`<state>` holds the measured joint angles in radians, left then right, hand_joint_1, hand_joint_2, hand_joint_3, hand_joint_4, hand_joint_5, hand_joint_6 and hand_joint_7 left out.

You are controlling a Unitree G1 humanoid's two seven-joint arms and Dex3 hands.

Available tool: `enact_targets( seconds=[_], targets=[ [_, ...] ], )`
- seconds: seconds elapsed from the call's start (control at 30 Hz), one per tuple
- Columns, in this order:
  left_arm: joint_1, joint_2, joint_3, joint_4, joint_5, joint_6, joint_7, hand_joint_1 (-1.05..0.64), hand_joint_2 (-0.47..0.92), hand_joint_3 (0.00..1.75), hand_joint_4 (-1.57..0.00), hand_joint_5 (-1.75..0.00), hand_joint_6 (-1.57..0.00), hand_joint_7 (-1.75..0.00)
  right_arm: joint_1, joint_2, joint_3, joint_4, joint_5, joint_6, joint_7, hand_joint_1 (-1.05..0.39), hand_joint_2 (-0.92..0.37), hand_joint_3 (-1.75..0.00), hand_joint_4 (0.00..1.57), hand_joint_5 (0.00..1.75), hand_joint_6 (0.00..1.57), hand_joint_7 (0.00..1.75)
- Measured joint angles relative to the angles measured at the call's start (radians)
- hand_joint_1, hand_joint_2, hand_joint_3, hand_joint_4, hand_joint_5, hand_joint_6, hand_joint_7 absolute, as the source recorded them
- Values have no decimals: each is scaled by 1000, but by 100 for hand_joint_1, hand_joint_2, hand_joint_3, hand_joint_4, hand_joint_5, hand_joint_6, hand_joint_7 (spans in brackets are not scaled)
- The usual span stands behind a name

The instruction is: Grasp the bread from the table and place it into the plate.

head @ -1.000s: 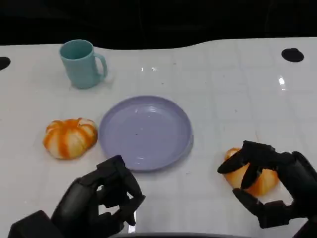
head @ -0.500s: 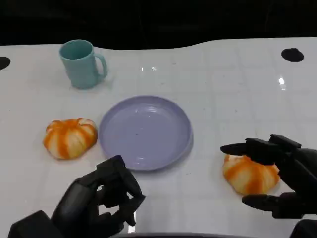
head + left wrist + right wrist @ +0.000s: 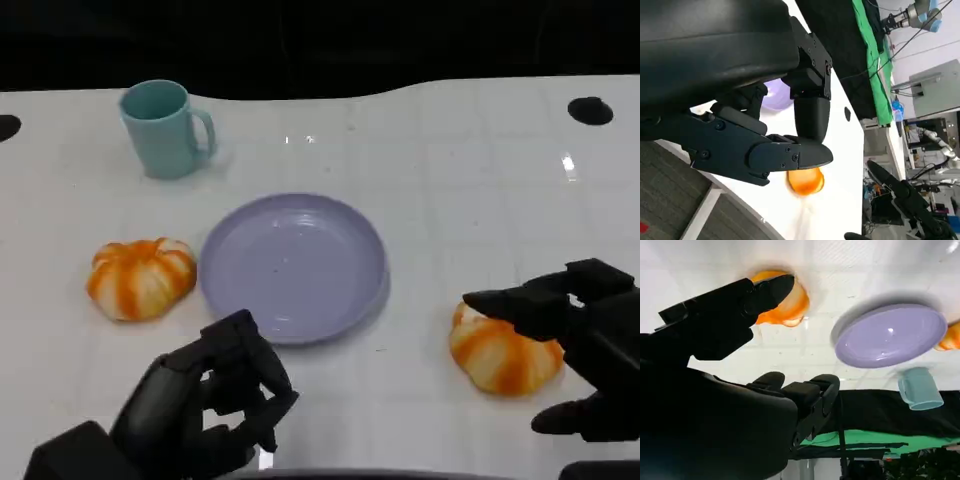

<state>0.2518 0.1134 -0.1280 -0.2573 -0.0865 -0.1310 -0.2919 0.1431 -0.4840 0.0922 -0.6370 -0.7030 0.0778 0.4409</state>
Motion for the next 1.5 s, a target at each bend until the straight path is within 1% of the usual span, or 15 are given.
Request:
enact_targets(
  seconds=[0.1,0.27,0.4,0.53,0.77,0.93,1.1,1.17,1.33,1.5],
  targets=[
    [0,-5,-1,3,4,0,0,-54,92,43,-74,-175,-53,-174,-17,0,19,5,-39,5,3,-23,-66,0,0,58,31,9],
    [0,-14,-4,3,4,3,0,-54,92,44,-73,-175,-51,-175,-48,0,40,52,-67,5,9,-24,-67,-1,0,58,33,7],
    [0,-18,-6,2,4,7,0,-54,92,44,-74,-175,-52,-175,-75,0,51,128,-79,-18,-12,-27,-69,-1,1,58,34,6],
    [0,-18,-7,2,6,6,0,-54,92,45,-74,-175,-52,-175,-101,6,74,208,-86,-28,-39,-25,-72,-2,2,58,36,5],
    [2,-19,-8,-4,7,10,0,-56,92,43,-74,-175,-52,-175,-152,20,121,337,-104,-10,-58,-25,-78,-1,9,43,39,2],
    [4,-20,-11,-9,12,13,1,-55,92,43,-74,-175,-52,-175,-186,30,152,425,-104,3,-60,-25,-81,-1,17,33,42,1],
    [5,-20,-17,-10,20,13,4,-56,92,44,-75,-175,-53,-175,-221,44,185,511,-105,12,-77,-28,-85,-1,24,26,45,1],
    [6,-20,-19,-11,25,13,5,-56,92,44,-75,-175,-53,-175,-237,52,198,545,-105,15,-85,-30,-88,-1,26,21,45,1],
    [7,-21,-20,-12,28,13,6,-56,92,44,-75,-175,-53,-175,-301,81,228,628,-106,39,-108,-31,-90,-1,30,17,44,0],
    [9,-23,-20,-16,27,13,7,-56,92,44,-75,-175,-53,-174,-342,112,235,706,-97,48,-160,-34,-92,-2,34,16,46,1]
  ],
)
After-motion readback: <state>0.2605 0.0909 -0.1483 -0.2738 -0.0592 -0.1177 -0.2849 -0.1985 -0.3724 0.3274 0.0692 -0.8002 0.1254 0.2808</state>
